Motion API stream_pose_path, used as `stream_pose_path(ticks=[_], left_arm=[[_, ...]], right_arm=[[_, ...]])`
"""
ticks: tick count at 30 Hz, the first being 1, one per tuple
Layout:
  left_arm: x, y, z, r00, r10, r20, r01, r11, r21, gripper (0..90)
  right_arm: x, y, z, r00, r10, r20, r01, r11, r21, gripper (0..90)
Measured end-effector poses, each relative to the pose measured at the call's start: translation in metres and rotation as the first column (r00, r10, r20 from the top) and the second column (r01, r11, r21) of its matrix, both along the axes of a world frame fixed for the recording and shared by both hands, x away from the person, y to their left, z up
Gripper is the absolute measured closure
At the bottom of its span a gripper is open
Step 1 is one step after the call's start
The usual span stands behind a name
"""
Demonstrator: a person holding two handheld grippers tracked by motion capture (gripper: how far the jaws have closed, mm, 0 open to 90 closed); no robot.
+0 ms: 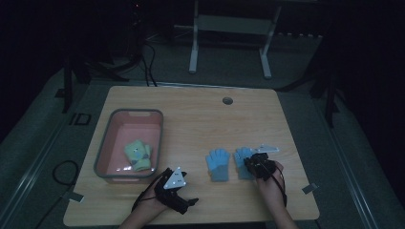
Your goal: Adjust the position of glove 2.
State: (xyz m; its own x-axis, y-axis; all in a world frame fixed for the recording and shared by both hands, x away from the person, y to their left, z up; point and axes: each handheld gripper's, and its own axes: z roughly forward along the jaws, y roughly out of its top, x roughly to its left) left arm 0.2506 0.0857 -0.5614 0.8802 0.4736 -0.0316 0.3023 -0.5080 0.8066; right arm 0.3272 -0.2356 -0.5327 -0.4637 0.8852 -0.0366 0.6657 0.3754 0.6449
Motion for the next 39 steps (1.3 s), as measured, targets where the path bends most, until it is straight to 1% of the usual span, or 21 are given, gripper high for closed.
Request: stream_pose_path(ticks=[2, 4, 5, 9, 11, 13, 14, 18, 19, 20, 21, 22, 26, 28, 30, 31, 32, 33, 34, 37, 39], left_arm=[[0.000, 0.000, 0.000, 1.0000, -0.001, 0.001, 0.001, 1.0000, 0.003, 2.0], [0.000, 0.000, 0.000, 1.0000, -0.002, 0.001, 0.002, 1.0000, 0.004, 2.0], [0.000, 0.000, 0.000, 1.0000, -0.003, 0.001, 0.003, 1.0000, 0.005, 2.0], [0.000, -0.001, 0.000, 1.0000, -0.007, 0.003, 0.007, 0.9999, 0.008, 2.0], [0.000, -0.001, -0.001, 1.0000, -0.005, 0.000, 0.005, 1.0000, 0.005, 2.0], [0.000, -0.001, -0.001, 1.0000, -0.006, 0.001, 0.006, 1.0000, 0.006, 2.0], [0.000, -0.001, -0.001, 1.0000, -0.006, 0.000, 0.006, 1.0000, 0.006, 2.0], [0.000, -0.001, -0.001, 1.0000, -0.005, -0.002, 0.005, 1.0000, 0.006, 2.0], [0.000, -0.001, -0.001, 1.0000, -0.004, -0.001, 0.004, 1.0000, 0.007, 2.0], [0.000, -0.001, -0.001, 1.0000, -0.004, -0.001, 0.004, 1.0000, 0.007, 2.0], [0.000, -0.001, -0.001, 1.0000, -0.004, -0.002, 0.004, 1.0000, 0.005, 2.0], [0.000, -0.001, -0.001, 1.0000, -0.004, -0.003, 0.004, 1.0000, 0.006, 2.0], [0.000, -0.001, -0.001, 1.0000, 0.002, 0.000, -0.002, 1.0000, 0.006, 2.0], [0.000, 0.000, -0.001, 1.0000, 0.003, -0.001, -0.003, 1.0000, 0.002, 2.0], [0.000, 0.000, -0.001, 1.0000, 0.005, -0.001, -0.005, 1.0000, -0.001, 2.0], [0.000, 0.000, -0.001, 1.0000, 0.004, -0.002, -0.004, 1.0000, -0.001, 2.0], [0.000, 0.000, -0.001, 1.0000, 0.004, -0.002, -0.004, 1.0000, -0.001, 2.0], [0.000, 0.000, 0.000, 1.0000, 0.004, 0.000, -0.004, 1.0000, 0.001, 2.0], [0.000, 0.001, 0.000, 1.0000, 0.005, 0.000, -0.005, 1.0000, 0.002, 2.0], [0.001, 0.001, -0.001, 0.9999, 0.010, -0.003, -0.010, 1.0000, -0.002, 2.0], [0.001, 0.001, -0.001, 0.9999, 0.008, -0.006, -0.008, 1.0000, -0.004, 2.0]], right_arm=[[0.001, 0.000, -0.007, 0.9997, 0.005, -0.024, -0.005, 1.000, -0.007, 80.2], [0.001, 0.001, -0.009, 0.9997, 0.009, -0.020, -0.009, 1.000, -0.009, 79.0], [0.001, 0.001, -0.008, 0.9997, 0.011, -0.020, -0.011, 1.000, -0.012, 77.7], [0.000, -0.002, -0.003, 0.9997, 0.011, -0.020, -0.010, 1.000, 0.022, 73.6], [0.001, -0.003, 0.001, 0.9997, 0.019, -0.011, -0.019, 0.999, 0.026, 71.5], [0.001, -0.006, 0.006, 0.9994, 0.036, -0.002, -0.036, 0.999, 0.032, 69.1], [0.001, -0.008, 0.008, 0.9991, 0.042, -0.003, -0.042, 0.998, 0.046, 69.0], [0.004, -0.017, 0.012, 0.9979, 0.063, -0.011, -0.062, 0.996, 0.059, 65.3], [0.005, -0.019, 0.013, 0.9964, 0.084, -0.005, -0.084, 0.994, 0.063, 63.6], [0.005, -0.019, 0.013, 0.9964, 0.084, -0.005, -0.084, 0.994, 0.063, 63.6], [0.006, -0.021, 0.013, 0.9951, 0.099, -0.003, -0.099, 0.994, 0.048, 63.1], [0.006, -0.021, 0.013, 0.9927, 0.120, -0.004, -0.120, 0.991, 0.058, 62.5], [0.007, -0.022, 0.010, 0.9882, 0.153, -0.003, -0.153, 0.987, 0.048, 62.4], [0.007, -0.021, 0.005, 0.9857, 0.169, -0.007, -0.168, 0.985, 0.033, 62.3], [0.007, -0.019, 0.000, 0.9850, 0.172, -0.013, -0.172, 0.985, 0.023, 62.6], [0.007, -0.017, -0.003, 0.9838, 0.178, -0.017, -0.178, 0.984, 0.001, 62.7], [0.007, -0.017, -0.003, 0.9838, 0.178, -0.017, -0.178, 0.984, 0.001, 62.7], [0.006, -0.016, -0.007, 0.9839, 0.178, -0.016, -0.178, 0.984, -0.016, 63.4], [0.004, -0.015, -0.010, 0.9848, 0.173, 0.003, -0.173, 0.984, -0.030, 68.6], [0.001, -0.014, -0.012, 0.9869, 0.160, 0.025, -0.158, 0.986, -0.045, 79.1], [-0.002, -0.012, -0.013, 0.9875, 0.151, 0.045, -0.148, 0.987, -0.069, 82.7]])
